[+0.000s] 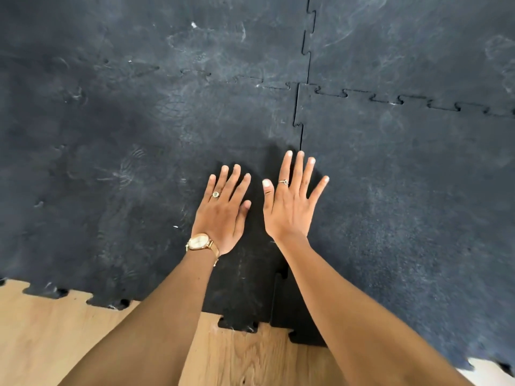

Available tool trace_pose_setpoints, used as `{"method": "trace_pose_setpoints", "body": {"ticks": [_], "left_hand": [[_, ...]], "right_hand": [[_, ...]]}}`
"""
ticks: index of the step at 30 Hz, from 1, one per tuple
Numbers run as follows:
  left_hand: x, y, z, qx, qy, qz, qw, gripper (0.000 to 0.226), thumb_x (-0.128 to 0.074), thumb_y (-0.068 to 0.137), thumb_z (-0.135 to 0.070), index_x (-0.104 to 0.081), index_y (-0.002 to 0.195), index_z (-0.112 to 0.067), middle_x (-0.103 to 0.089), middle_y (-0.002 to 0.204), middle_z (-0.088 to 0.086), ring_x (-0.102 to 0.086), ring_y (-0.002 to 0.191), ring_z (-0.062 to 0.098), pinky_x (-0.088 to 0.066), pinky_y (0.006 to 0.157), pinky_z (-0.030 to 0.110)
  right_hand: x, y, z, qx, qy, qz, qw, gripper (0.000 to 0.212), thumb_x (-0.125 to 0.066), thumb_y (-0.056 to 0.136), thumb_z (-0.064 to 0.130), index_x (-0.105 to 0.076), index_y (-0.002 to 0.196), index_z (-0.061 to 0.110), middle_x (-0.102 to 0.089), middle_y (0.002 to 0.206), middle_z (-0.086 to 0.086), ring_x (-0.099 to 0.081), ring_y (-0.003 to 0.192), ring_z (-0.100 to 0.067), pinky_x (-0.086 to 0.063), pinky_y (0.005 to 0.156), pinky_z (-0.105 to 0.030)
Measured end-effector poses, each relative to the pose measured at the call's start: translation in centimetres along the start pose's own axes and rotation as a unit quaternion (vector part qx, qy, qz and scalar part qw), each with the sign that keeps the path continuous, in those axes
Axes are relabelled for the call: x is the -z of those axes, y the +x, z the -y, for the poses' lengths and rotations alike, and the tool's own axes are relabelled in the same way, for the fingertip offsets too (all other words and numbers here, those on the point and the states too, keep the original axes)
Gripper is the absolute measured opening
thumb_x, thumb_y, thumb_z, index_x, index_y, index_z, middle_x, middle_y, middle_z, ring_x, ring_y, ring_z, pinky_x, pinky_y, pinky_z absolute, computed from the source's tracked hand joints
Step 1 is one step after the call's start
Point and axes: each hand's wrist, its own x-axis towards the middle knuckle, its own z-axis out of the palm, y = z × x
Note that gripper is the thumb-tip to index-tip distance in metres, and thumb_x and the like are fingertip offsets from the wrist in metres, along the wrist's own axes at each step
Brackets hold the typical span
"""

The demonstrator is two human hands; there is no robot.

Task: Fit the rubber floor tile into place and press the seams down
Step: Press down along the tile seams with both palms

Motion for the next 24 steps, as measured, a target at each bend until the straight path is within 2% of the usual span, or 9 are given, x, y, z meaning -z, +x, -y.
{"method": "trace_pose_setpoints", "body": {"ticks": [4, 6, 8, 10, 11, 13, 15, 20, 24], "left_hand": [[0.1, 0.1, 0.3, -0.002, -0.007, -0.005, 1.000, 0.054, -0.024, 0.102, -0.032, -0.031, 0.150, -0.011, -0.024, 0.159, 0.012, -0.014, 0.149, 0.030, -0.013, 0.122, 0.047], [0.0, 0.0, 0.3, -0.003, -0.018, -0.013, 1.000, 0.053, -0.026, 0.102, -0.032, -0.033, 0.150, -0.010, -0.026, 0.159, 0.012, -0.016, 0.149, 0.030, -0.013, 0.122, 0.047], [-0.1, 0.1, 0.4, -0.005, -0.029, -0.019, 0.999, 0.053, -0.028, 0.102, -0.031, -0.034, 0.149, -0.010, -0.027, 0.158, 0.012, -0.017, 0.148, 0.031, -0.014, 0.121, 0.047], [-0.2, 0.1, 0.3, -0.005, -0.034, -0.024, 0.999, 0.052, -0.029, 0.102, -0.030, -0.035, 0.149, -0.009, -0.028, 0.158, 0.012, -0.017, 0.148, 0.031, -0.015, 0.121, 0.048], [-0.3, 0.0, 0.3, -0.005, -0.032, -0.026, 0.999, 0.052, -0.030, 0.102, -0.030, -0.034, 0.149, -0.009, -0.027, 0.158, 0.012, -0.017, 0.148, 0.031, -0.015, 0.121, 0.048], [-0.5, -0.1, 0.4, -0.006, -0.027, -0.021, 0.999, 0.052, -0.030, 0.102, -0.030, -0.034, 0.150, -0.010, -0.027, 0.159, 0.012, -0.017, 0.149, 0.031, -0.014, 0.121, 0.048], [-0.5, 0.1, 0.4, -0.005, -0.025, -0.022, 0.999, 0.052, -0.028, 0.102, -0.031, -0.034, 0.150, -0.010, -0.027, 0.159, 0.012, -0.017, 0.149, 0.031, -0.013, 0.121, 0.047], [0.1, -0.1, 0.1, 0.000, -0.025, -0.007, 1.000, 0.053, -0.024, 0.102, -0.032, -0.032, 0.150, -0.010, -0.025, 0.159, 0.012, -0.014, 0.149, 0.030, -0.011, 0.122, 0.046], [0.0, 0.0, 0.2, 0.003, -0.018, -0.013, 1.000, 0.053, -0.026, 0.102, -0.032, -0.032, 0.150, -0.011, -0.025, 0.160, 0.011, -0.014, 0.149, 0.030, -0.011, 0.122, 0.045]], "right_hand": [[1.3, -0.1, 0.0, 0.011, 0.059, 0.016, 0.998, 0.073, 0.005, 0.094, 0.054, 0.010, 0.153, 0.011, 0.006, 0.164, -0.009, 0.016, 0.149, -0.027, 0.006, 0.119, -0.056], [2.4, -1.2, 0.6, 0.007, 0.162, -0.042, 0.986, 0.074, -0.003, 0.096, 0.053, 0.002, 0.154, 0.006, 0.000, 0.164, -0.011, 0.014, 0.149, -0.026, 0.004, 0.121, -0.051], [3.3, -3.6, 1.6, -0.038, 0.232, -0.140, 0.962, 0.070, -0.011, 0.101, 0.051, -0.003, 0.155, 0.007, -0.007, 0.164, -0.011, 0.011, 0.150, -0.027, 0.005, 0.122, -0.047], [3.2, -6.5, 2.0, -0.077, 0.212, -0.183, 0.957, 0.069, -0.012, 0.102, 0.052, -0.005, 0.156, 0.010, -0.007, 0.164, -0.011, 0.007, 0.150, -0.029, 0.006, 0.121, -0.047], [2.8, -7.9, 1.7, -0.077, 0.165, -0.163, 0.970, 0.070, -0.009, 0.101, 0.054, -0.006, 0.156, 0.011, -0.006, 0.163, -0.012, 0.005, 0.150, -0.031, 0.004, 0.121, -0.051], [1.4, -9.7, 0.7, -0.059, 0.044, -0.046, 0.996, 0.076, -0.002, 0.097, 0.060, -0.005, 0.155, 0.012, 0.001, 0.162, -0.014, 0.003, 0.149, -0.034, -0.005, 0.117, -0.064], [0.1, -10.0, -0.1, -0.043, -0.017, 0.023, 0.999, 0.079, 0.002, 0.094, 0.065, -0.001, 0.154, 0.013, 0.006, 0.161, -0.012, 0.004, 0.149, -0.034, -0.002, 0.114, -0.068], [-0.3, -9.8, -0.1, -0.038, -0.006, 0.035, 0.999, 0.077, 0.002, 0.096, 0.062, -0.004, 0.155, 0.013, -0.003, 0.163, -0.009, 0.004, 0.150, -0.029, -0.001, 0.115, -0.066], [0.3, -9.7, 0.2, -0.050, 0.058, 0.009, 0.997, 0.079, 0.008, 0.091, 0.063, 0.008, 0.152, 0.013, 0.004, 0.163, -0.009, 0.020, 0.147, -0.023, 0.010, 0.116, -0.061]]}}
